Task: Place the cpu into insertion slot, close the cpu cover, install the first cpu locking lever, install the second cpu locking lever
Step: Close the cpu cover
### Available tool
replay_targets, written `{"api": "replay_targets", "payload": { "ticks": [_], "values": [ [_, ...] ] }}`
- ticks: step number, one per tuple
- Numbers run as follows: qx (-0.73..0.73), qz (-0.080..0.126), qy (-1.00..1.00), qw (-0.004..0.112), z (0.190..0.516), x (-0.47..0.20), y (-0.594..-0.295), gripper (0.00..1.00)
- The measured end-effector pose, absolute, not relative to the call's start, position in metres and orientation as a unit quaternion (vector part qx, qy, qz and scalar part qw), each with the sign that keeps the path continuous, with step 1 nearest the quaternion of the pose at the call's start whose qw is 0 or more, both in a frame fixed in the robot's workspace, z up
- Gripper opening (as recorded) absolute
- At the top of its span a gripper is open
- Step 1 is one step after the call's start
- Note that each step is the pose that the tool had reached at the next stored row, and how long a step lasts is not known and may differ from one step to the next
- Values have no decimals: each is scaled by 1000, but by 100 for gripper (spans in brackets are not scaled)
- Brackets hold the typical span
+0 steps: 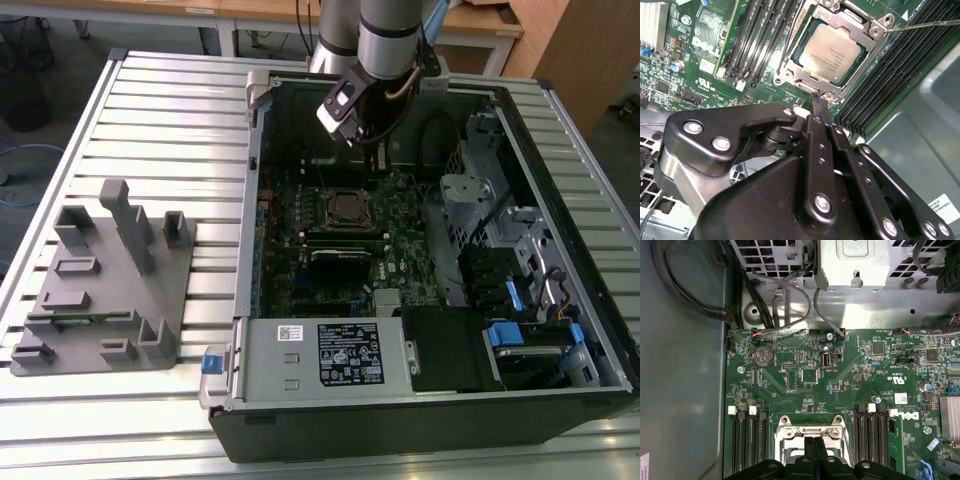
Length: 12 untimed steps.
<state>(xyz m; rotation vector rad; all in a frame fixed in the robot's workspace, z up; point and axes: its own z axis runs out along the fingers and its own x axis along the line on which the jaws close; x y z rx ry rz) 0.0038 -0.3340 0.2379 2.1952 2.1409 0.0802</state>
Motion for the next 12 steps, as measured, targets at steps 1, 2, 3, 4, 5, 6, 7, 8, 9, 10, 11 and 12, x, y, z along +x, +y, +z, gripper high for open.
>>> {"api": "replay_targets", "payload": {
  "ticks": [1, 2, 3, 4, 5, 6, 7, 8, 9, 10, 11, 12],
  "values": [
    [715, 26, 698, 37, 237, 4, -334, 11],
    [715, 26, 697, 37, 236, 4, -334, 11],
    [715, 26, 697, 37, 235, 4, -334, 11],
    [715, 26, 697, 37, 234, 4, -334, 11],
    [715, 26, 697, 37, 233, 4, -334, 11],
    [715, 26, 697, 37, 233, 4, -334, 11],
    [715, 26, 697, 37, 233, 4, -334, 11],
    [715, 26, 697, 37, 233, 4, -334, 11],
    [715, 26, 697, 37, 233, 4, -334, 11],
    [715, 26, 697, 37, 233, 4, -334, 11],
    [715, 26, 697, 37, 233, 4, -334, 11],
    [715, 26, 697, 37, 233, 4, -334, 11]
  ]
}}
